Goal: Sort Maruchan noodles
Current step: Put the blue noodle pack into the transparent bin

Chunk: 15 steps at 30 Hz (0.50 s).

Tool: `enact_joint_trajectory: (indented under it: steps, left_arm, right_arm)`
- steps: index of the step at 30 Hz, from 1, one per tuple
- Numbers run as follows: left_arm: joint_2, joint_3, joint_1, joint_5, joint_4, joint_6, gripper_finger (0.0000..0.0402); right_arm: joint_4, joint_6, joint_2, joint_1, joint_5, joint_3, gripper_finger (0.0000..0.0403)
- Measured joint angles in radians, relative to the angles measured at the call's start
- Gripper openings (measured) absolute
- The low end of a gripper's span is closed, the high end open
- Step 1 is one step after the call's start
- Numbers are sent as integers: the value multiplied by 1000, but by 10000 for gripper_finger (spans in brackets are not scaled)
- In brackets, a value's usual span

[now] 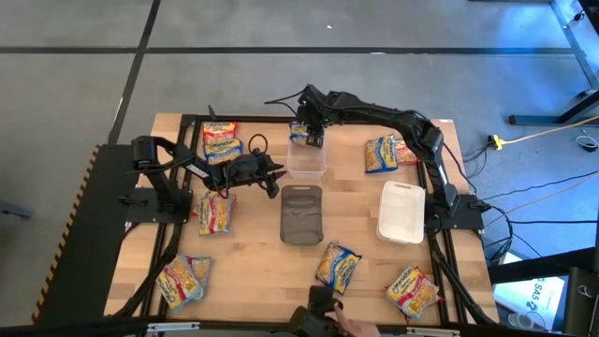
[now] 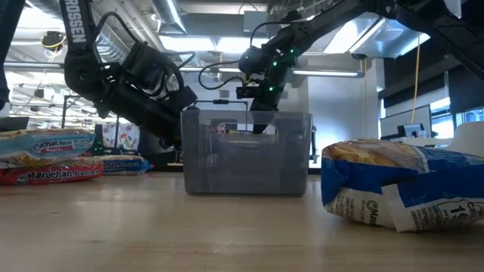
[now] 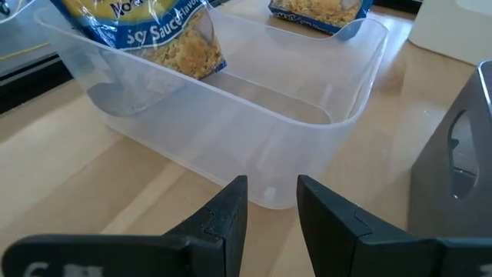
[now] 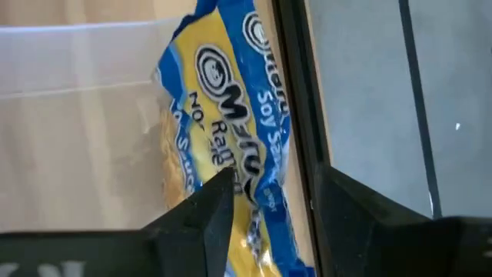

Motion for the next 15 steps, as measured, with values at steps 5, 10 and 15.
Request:
enact_joint_trajectory:
  steps: [5,10,15]
  left_arm:
    - [-20,0,-16,-1,-25,0,108]
    - [-153,1,-74,-57,-189,17,108]
    - [-331,1,-173,-84,-351,-30,108]
  right_arm:
    - [-102,10,-106,21,-49,0,158]
    - [-249,87,-268,69,-217,-45,158]
    - [-188,144,-474,165,-276,-261,158]
